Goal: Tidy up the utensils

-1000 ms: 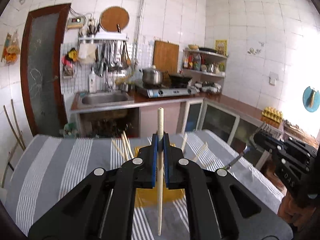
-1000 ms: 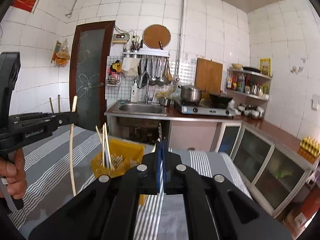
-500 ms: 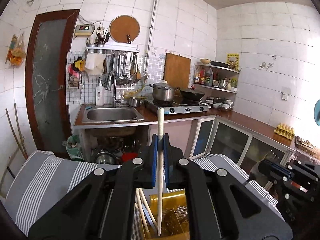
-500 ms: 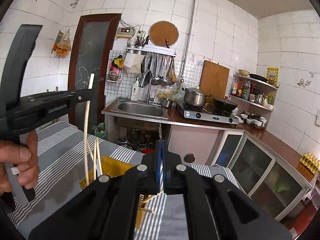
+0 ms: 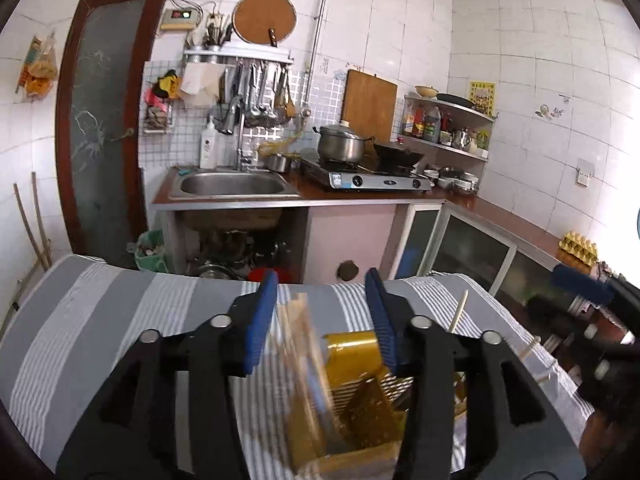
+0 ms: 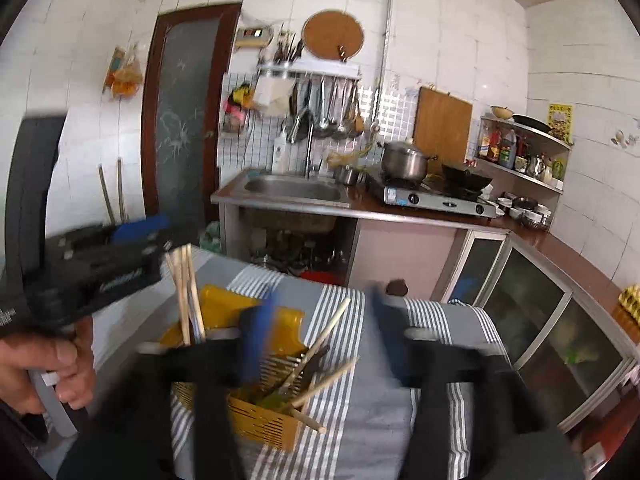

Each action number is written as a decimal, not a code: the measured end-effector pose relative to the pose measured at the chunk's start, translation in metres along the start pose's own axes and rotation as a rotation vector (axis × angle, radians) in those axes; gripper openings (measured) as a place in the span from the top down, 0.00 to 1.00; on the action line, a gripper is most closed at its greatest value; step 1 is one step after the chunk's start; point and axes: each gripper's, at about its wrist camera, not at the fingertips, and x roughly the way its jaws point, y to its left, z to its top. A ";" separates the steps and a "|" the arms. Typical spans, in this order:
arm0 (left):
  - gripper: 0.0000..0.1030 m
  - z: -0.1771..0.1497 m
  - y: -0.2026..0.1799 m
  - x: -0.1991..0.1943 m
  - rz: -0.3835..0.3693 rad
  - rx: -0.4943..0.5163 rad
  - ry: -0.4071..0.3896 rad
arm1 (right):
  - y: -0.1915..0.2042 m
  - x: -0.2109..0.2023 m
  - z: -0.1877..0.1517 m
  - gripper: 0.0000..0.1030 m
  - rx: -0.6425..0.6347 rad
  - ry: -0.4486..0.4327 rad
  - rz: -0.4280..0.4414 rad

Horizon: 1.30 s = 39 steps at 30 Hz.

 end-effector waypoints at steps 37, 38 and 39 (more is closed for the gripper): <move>0.05 -0.217 0.021 -0.206 0.286 0.125 -0.195 | 0.026 -0.147 -0.221 0.18 0.096 -0.139 -0.104; 0.05 -0.217 0.021 -0.207 0.284 0.122 -0.195 | 0.029 -0.148 -0.222 0.18 0.086 -0.139 -0.106; 0.05 -0.217 0.022 -0.207 0.282 0.116 -0.193 | 0.031 -0.149 -0.222 0.18 0.076 -0.142 -0.109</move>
